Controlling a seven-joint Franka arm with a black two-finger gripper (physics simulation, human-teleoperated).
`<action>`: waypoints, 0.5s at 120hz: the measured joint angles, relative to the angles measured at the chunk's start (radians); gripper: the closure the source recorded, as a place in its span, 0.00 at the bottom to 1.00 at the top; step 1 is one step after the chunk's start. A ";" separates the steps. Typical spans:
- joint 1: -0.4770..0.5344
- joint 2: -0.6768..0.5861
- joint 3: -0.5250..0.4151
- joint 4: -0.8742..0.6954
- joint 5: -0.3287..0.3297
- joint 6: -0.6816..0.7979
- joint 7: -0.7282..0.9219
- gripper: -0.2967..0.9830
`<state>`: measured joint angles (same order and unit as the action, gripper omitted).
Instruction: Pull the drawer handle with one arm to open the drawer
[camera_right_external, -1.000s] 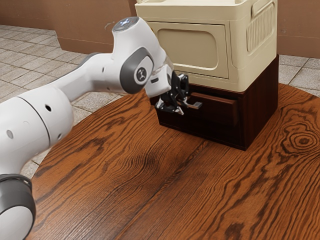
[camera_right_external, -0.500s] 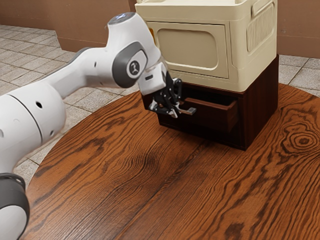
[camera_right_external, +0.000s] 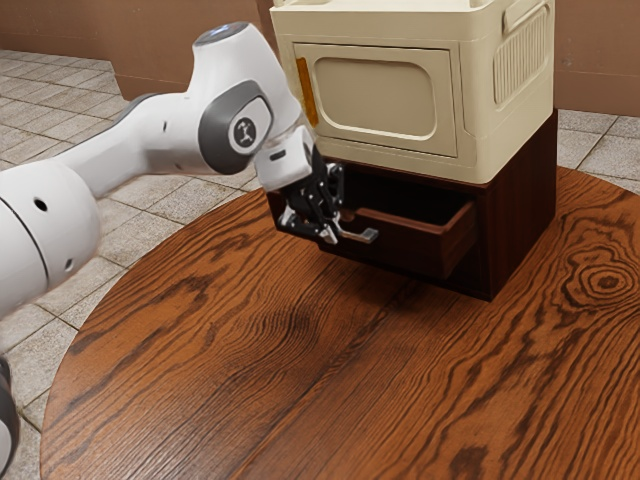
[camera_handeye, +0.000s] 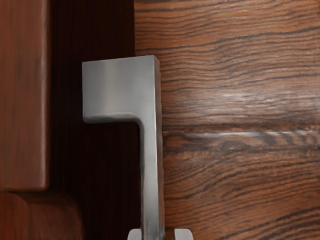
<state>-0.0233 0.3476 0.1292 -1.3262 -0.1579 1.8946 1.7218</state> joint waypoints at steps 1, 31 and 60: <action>0.000 -0.002 0.000 -0.003 0.000 0.000 0.000 0.79; -0.001 -0.063 -0.001 -0.085 -0.002 0.008 -0.010 0.81; -0.005 -0.129 0.000 -0.184 -0.012 0.033 -0.016 0.84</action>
<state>-0.0283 0.2189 0.1288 -1.5105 -0.1703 1.9273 1.7055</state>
